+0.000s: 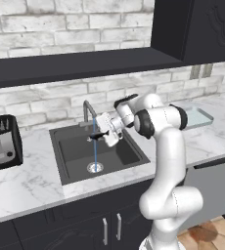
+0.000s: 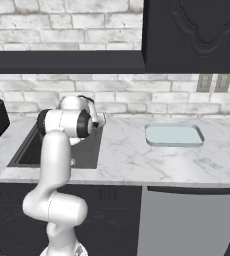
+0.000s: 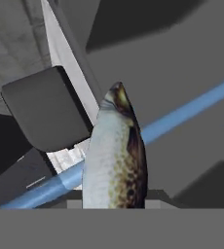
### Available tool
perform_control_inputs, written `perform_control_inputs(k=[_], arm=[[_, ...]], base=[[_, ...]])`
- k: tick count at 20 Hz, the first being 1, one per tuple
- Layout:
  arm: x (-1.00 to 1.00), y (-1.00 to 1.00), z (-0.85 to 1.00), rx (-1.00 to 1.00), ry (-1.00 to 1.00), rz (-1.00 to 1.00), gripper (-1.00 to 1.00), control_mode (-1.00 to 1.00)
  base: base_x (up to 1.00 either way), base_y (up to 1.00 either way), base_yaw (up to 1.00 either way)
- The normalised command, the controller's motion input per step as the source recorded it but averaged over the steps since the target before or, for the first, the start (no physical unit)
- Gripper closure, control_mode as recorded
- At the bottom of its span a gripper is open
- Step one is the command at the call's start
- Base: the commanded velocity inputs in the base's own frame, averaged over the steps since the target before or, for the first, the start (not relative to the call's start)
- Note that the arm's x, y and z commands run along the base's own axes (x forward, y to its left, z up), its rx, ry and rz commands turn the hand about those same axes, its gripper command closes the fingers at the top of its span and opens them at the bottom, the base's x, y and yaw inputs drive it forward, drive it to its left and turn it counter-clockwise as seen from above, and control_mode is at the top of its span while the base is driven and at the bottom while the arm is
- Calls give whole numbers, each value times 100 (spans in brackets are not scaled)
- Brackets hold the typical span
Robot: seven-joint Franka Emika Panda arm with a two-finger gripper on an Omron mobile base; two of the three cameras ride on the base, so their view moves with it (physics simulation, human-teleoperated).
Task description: Take the fish out of the fridge, briefly rinse it in the sink, and place it on the tray next to the sink.
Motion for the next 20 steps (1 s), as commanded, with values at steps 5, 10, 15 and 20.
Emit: perform_control_inputs(k=[5, 10, 15, 20], arm=[[63, 3, -2, 2, 0, -5, 100, -100], [74, 0, -6, 0, 0, -9, 100, -100], [5, 1, -1, 1, 4, -4, 100, -100], [-100, 0, 24, 12, 1, 0, 100, -100]], base=[[0, 0, 0], [0, 0, 0], [0, 0, 0], [0, 0, 0]])
